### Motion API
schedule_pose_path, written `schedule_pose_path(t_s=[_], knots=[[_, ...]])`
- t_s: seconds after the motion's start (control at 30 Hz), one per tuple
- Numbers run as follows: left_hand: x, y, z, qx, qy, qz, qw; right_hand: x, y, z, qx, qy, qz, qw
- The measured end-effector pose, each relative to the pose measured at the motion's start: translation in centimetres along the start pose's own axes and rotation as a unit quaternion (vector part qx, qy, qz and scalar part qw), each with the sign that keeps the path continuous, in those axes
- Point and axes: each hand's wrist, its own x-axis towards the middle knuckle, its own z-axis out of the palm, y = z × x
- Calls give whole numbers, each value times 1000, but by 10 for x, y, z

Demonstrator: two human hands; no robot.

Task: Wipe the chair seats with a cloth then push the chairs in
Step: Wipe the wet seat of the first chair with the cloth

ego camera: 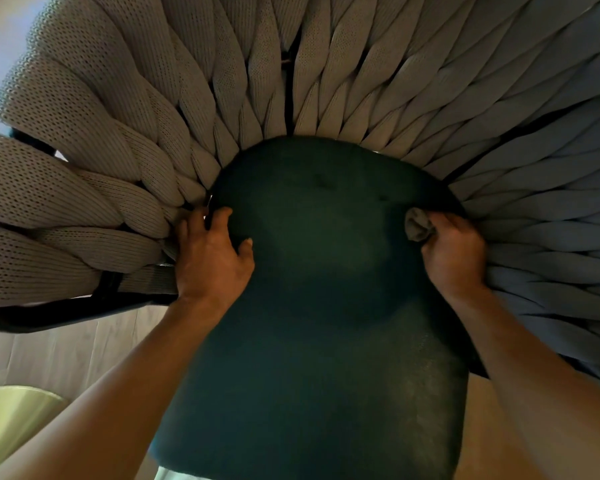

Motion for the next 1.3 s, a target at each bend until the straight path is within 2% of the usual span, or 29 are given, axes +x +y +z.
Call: schedule_pose_path(t_s=[0.13,0.3,0.57,0.77,0.9,1.1,1.2,1.3], knots=[[1,1,4,-16,-2,6,1000,-1,33,-6,-13,14,66,998],[0,4,5,25,0,8,1000,7,15,3,35,5,77,996],[4,3,2,-6,-7,-1,1000,27,-107,13,127,-5,0,992],[12,3,-2,-64,33,-36,997,41,-213,20,208,0,-61,976],[18,0,-5,-82,51,-40,994,47,-250,21,218,-10,-114,969],[17,0,-7,-85,29,-47,995,46,-223,34,175,24,-198,964],[9,7,-4,-61,11,-51,997,47,-191,37,149,24,-181,972],[-2,10,3,-33,1,-18,999,46,-145,33,110,29,-158,981]])
